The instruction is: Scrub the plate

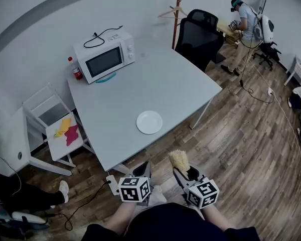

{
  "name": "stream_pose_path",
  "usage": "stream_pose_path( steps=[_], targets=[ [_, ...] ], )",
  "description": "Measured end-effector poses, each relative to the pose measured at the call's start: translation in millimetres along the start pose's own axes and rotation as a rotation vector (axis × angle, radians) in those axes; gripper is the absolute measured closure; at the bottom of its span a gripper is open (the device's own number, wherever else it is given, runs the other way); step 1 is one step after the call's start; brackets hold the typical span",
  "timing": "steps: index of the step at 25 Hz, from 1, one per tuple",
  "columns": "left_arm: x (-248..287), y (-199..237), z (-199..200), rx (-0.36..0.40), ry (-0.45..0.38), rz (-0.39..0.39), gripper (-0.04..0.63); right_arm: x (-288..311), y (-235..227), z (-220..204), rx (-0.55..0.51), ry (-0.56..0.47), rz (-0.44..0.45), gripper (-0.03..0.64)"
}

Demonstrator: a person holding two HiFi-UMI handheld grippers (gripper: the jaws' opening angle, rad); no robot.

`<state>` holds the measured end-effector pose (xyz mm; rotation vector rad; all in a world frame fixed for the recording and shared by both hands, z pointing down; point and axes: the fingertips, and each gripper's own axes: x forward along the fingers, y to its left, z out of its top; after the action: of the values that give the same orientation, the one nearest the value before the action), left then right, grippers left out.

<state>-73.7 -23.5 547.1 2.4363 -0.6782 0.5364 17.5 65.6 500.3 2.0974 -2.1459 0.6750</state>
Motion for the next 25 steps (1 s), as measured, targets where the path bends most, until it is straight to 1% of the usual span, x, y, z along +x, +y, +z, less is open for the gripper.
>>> stream_pose_path(
  steps=[6, 10, 15, 19, 25],
  targets=[
    [25.8, 38.4, 24.5, -0.01, 0.005, 0.015, 0.575, 48.7, -4.3, 14.7, -0.02, 0.012, 0.016, 0.44],
    [35.7, 50.9, 32.7, -0.015, 0.012, 0.024, 0.575, 65.4, -7.8, 20.4, -0.034, 0.029, 0.022, 0.44],
    [47.8, 64.3, 34.5, -0.045, 0.02, 0.055, 0.575, 83.9, -21.5, 29.1, -0.042, 0.033, 0.033, 0.44],
    [60.9, 74.5, 39.0, -0.064, 0.018, 0.092, 0.575, 104.3, -33.3, 31.6, -0.041, 0.047, 0.069, 0.44],
    [85.2, 85.1, 50.5, -0.111, 0.004, 0.146, 0.575, 137.1, -54.5, 43.0, -0.071, 0.08, 0.142, 0.44]
  ],
)
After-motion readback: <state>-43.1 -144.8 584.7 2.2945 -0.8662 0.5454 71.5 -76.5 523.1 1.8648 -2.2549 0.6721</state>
